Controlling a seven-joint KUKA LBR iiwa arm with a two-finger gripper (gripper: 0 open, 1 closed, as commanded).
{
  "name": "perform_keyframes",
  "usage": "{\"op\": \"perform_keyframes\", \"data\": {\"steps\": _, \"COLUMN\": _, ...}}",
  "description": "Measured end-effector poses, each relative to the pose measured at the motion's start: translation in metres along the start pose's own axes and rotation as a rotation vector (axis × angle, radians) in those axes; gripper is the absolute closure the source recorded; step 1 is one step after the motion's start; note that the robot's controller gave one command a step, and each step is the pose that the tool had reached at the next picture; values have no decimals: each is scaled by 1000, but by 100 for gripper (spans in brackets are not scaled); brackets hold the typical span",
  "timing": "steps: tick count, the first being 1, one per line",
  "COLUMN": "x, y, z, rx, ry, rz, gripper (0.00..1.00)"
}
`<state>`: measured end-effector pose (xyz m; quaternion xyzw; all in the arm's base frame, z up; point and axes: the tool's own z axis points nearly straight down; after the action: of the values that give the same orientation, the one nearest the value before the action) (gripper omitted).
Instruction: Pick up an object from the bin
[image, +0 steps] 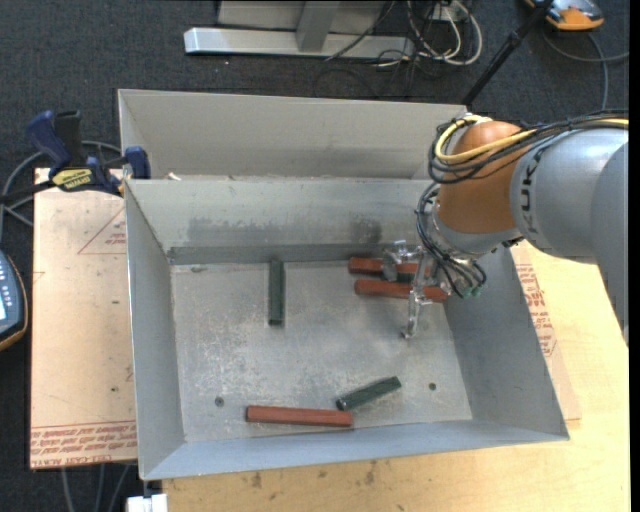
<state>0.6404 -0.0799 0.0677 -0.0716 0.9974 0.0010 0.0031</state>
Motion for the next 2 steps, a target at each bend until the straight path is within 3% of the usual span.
{"op": "perform_keyframes", "data": {"steps": 1, "x": 7, "y": -19, "z": -34, "rx": 2, "ry": 0, "rz": 100, "gripper": 0}}
{"op": "perform_keyframes", "data": {"steps": 2, "x": -6, "y": 13, "z": -33, "rx": 0, "ry": 1, "rz": 282, "gripper": 0}}
